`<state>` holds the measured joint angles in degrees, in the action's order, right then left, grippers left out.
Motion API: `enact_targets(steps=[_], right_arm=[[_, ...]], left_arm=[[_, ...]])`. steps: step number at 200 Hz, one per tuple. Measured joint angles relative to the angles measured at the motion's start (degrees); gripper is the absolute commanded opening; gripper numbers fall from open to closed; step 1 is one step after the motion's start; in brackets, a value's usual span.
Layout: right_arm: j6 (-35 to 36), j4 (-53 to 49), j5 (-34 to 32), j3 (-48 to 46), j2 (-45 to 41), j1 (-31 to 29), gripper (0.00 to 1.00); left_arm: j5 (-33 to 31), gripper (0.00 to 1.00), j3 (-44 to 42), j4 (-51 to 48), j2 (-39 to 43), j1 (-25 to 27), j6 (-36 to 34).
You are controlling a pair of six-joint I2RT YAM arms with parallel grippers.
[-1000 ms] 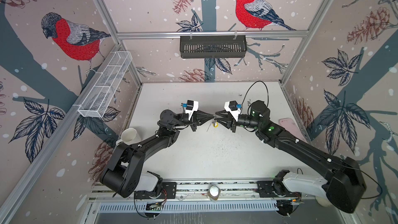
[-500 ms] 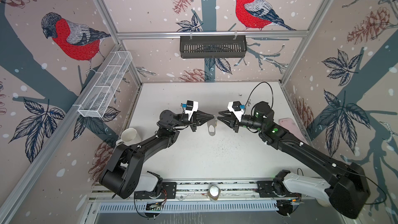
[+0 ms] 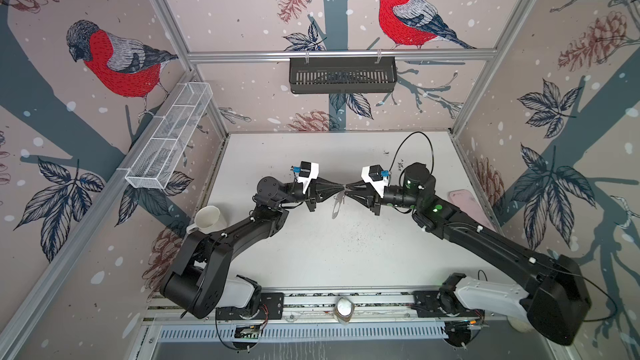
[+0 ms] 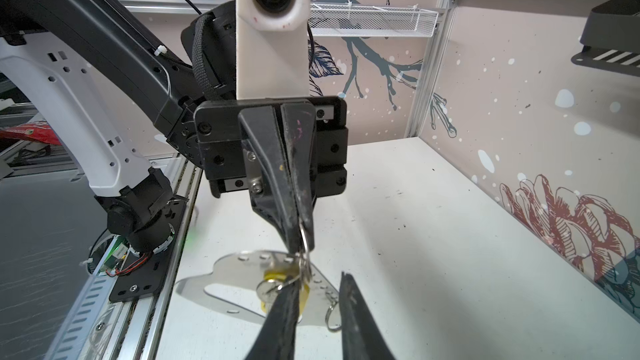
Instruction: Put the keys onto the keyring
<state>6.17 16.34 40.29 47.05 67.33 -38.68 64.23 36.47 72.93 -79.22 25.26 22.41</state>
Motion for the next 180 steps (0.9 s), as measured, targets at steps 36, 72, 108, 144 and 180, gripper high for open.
enact_targets(steps=[36, 72, 108, 144, 180], right_arm=[[0.00, 0.39, 0.17, 0.35, 0.17, -0.26, 0.22], [0.02, 0.31, 0.13, 0.35, 0.13, -0.26, 0.21], [0.00, 0.37, 0.15, 0.35, 0.26, -0.26, 0.17], [-0.02, 0.42, 0.13, 0.42, 0.63, -0.31, 0.12], [-0.04, 0.37, -0.09, 0.46, 0.57, -0.28, 0.08]], left_arm=[[-0.02, 0.00, -0.02, 0.02, -0.09, 0.00, 0.00], [-0.09, 0.00, -0.13, 0.02, -0.09, 0.00, 0.00], [-0.37, 0.00, -0.22, 0.57, -0.39, 0.00, 0.28], [-0.42, 0.00, -0.24, 2.14, -1.33, 0.00, 1.73], [-0.42, 0.00, -0.24, 3.72, -2.03, 0.00, 2.67]])
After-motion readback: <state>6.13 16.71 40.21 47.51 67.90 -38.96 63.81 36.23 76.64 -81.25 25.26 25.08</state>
